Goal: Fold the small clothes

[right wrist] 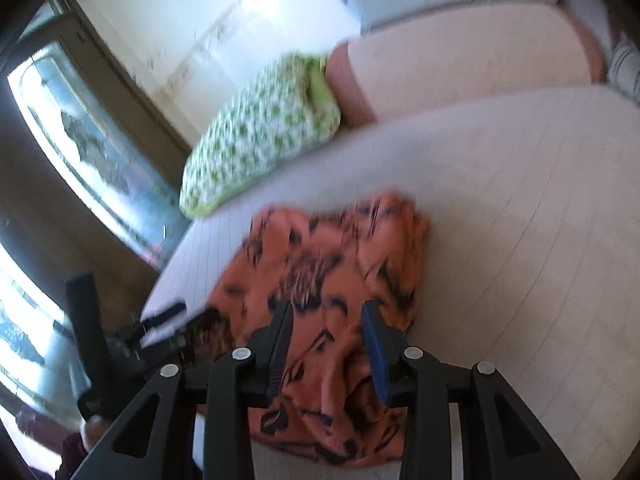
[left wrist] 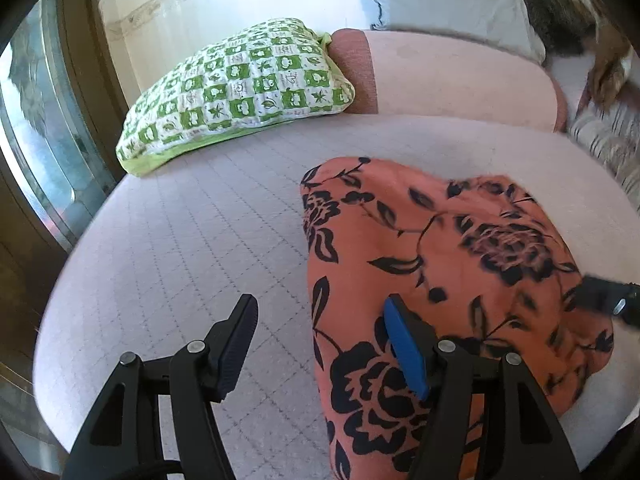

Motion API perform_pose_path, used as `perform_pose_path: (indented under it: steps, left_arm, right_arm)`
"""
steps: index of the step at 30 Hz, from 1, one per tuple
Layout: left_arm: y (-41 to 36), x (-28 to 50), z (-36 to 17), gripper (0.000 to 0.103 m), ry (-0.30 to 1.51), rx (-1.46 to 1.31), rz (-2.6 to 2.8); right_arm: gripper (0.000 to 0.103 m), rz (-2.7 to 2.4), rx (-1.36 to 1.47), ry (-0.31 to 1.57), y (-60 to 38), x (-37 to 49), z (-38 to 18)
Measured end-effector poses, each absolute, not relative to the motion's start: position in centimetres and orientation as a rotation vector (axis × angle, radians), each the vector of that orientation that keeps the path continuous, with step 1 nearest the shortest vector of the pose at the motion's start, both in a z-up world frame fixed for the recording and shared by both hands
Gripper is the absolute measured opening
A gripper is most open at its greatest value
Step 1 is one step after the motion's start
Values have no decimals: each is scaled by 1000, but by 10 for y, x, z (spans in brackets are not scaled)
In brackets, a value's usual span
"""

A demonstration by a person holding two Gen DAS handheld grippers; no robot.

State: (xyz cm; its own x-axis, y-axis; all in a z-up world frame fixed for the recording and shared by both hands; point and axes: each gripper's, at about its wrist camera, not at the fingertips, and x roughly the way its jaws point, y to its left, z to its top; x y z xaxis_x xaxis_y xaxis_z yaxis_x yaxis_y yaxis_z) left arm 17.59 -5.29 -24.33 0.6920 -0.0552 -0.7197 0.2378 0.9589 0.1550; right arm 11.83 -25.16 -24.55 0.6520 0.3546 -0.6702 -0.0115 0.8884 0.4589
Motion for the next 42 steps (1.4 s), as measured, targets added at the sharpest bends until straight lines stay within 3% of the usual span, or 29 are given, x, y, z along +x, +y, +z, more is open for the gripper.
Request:
perform_pose_path:
  steps: [2,10,15,29,32,42]
  left_arm:
    - [-57,180,-256,70,822,288,-167]
    - [-55,164,-241,71,794,240,-134]
    - [-56,127,-203,83,701,220,-82]
    - [-53,63,-130,83,565,207,-57]
    - [-53,53,-121,91,518,234,-21]
    - [-36,42,-100,91,509,173,-55]
  right_arm:
    - [38,160,380,957,-244,129,-272]
    - [40,106,385,867,-255,102,-250]
    - [54,66,345,708,-248,62,-208]
    - [57,3,318,568,-226,-5,-153]
    - [58,0,287,544,-218,-10,-142]
    - [58,22,278,537,-204,-13,-130]
